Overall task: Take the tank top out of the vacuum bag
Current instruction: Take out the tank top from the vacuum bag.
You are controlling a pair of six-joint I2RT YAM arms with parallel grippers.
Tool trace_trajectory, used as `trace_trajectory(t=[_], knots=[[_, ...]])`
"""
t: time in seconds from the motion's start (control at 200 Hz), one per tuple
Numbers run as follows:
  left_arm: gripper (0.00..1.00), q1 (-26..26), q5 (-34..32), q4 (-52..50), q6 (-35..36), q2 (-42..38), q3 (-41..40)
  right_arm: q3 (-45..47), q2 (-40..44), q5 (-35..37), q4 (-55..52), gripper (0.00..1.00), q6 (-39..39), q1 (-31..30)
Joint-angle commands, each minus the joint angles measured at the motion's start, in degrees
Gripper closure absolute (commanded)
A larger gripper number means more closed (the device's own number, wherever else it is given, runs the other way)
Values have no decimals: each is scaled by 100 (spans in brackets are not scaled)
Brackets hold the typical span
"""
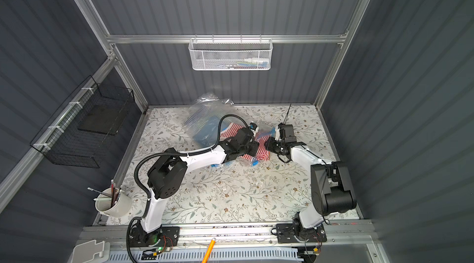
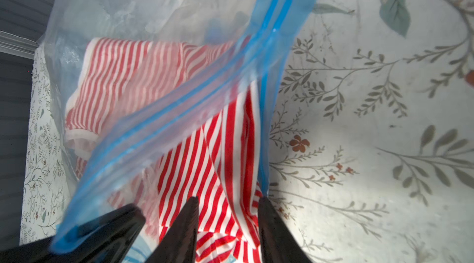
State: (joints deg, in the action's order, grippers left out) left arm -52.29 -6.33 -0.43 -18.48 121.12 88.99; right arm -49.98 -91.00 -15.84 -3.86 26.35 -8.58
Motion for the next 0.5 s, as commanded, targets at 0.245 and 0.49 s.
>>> trace_trajectory(t=[0.245,0.49], knots=[[100,36,245,-54,-143,6,170,-164,-275,-166,210,61,-26,-65],[100,37,266,-58,-149,34,171,-247,-422,-280,335,61,0,-152]])
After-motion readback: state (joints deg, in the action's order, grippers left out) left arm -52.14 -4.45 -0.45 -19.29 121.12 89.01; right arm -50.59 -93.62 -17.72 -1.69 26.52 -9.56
